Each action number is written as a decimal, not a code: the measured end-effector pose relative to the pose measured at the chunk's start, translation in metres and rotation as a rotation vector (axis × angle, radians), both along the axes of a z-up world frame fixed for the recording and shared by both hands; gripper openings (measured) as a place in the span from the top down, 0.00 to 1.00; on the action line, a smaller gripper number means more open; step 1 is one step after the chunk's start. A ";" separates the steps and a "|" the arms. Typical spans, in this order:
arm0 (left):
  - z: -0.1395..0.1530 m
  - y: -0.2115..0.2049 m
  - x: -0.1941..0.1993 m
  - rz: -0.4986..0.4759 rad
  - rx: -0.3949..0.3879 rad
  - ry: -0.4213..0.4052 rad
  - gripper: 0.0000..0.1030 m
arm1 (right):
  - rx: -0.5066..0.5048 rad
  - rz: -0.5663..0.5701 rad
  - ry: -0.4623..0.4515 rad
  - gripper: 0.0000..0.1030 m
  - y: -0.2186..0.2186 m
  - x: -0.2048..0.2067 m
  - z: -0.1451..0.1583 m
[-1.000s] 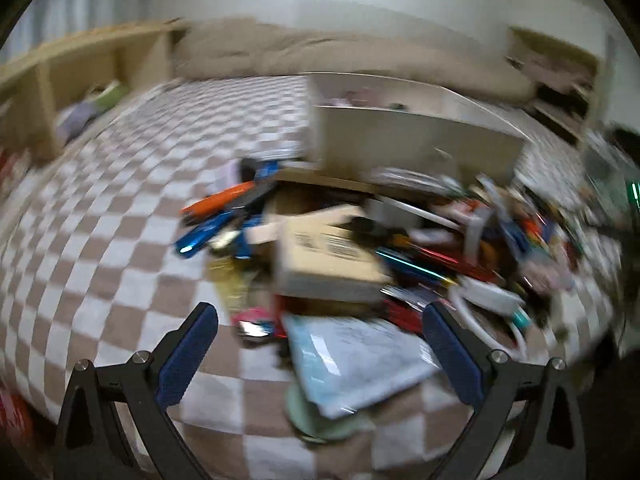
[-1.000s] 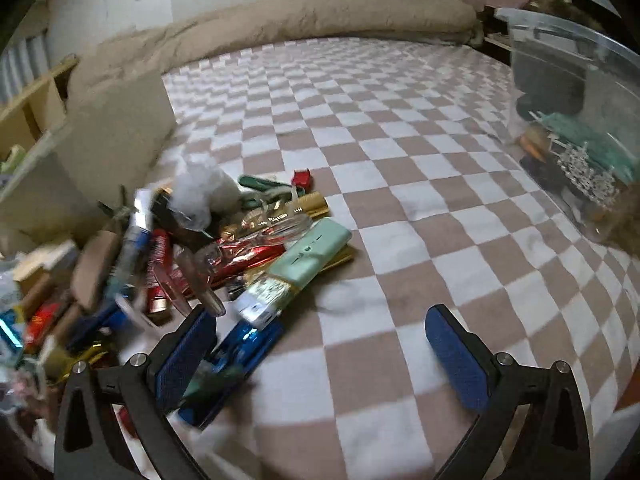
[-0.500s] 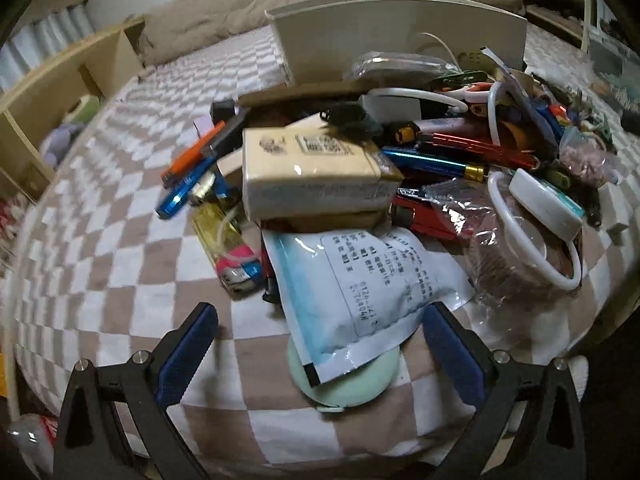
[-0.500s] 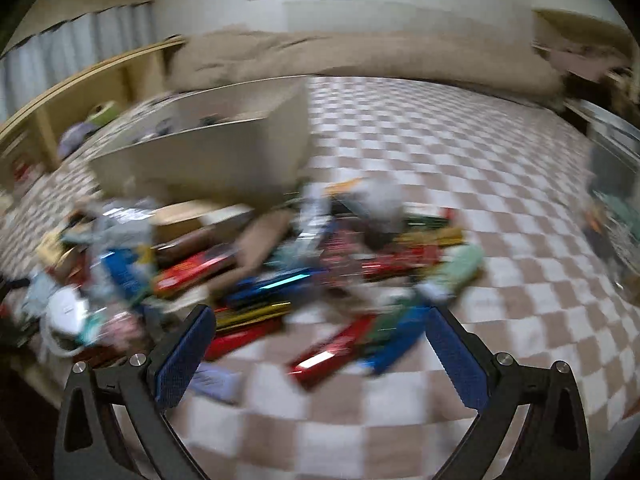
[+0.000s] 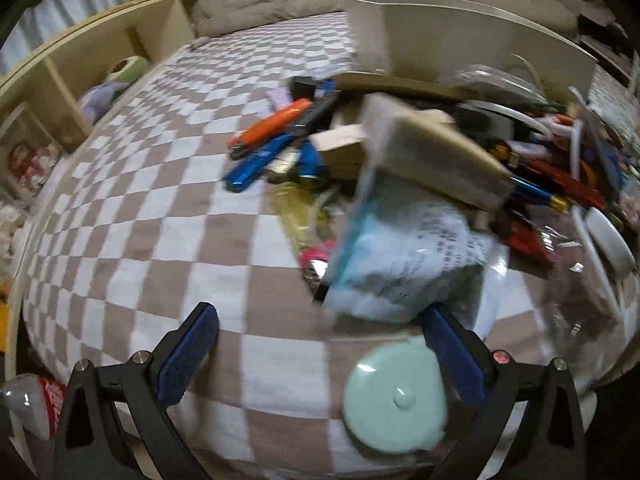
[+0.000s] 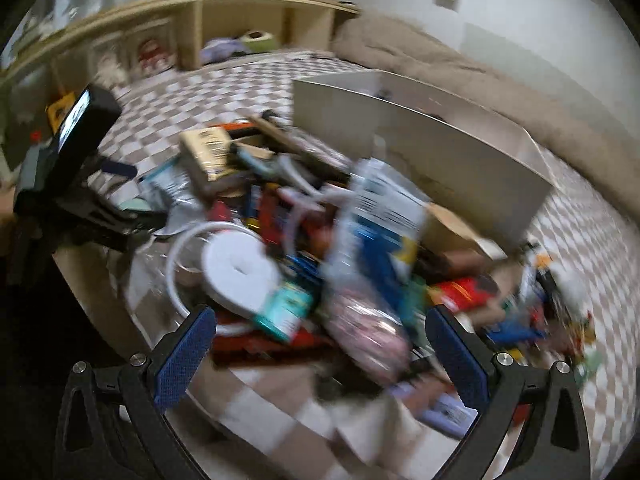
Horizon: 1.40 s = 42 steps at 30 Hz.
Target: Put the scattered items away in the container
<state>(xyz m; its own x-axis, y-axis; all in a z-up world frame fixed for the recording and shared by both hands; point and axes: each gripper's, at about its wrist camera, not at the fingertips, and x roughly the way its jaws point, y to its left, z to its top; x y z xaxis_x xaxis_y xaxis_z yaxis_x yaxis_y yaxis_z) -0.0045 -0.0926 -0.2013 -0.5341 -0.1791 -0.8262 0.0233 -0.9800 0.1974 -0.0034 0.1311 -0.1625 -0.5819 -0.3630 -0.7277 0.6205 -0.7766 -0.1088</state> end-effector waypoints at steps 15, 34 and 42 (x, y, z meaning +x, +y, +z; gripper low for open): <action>0.050 -0.022 0.022 -0.086 0.257 0.120 0.00 | -0.034 -0.094 0.098 0.00 -0.033 -0.026 -0.027; 0.010 0.051 0.052 -0.107 0.219 0.135 0.00 | -0.101 -0.263 0.037 0.00 0.063 -0.082 -0.031; 0.016 0.086 0.065 -0.184 0.162 0.239 0.00 | -0.157 -0.480 -0.015 0.00 0.158 -0.117 -0.027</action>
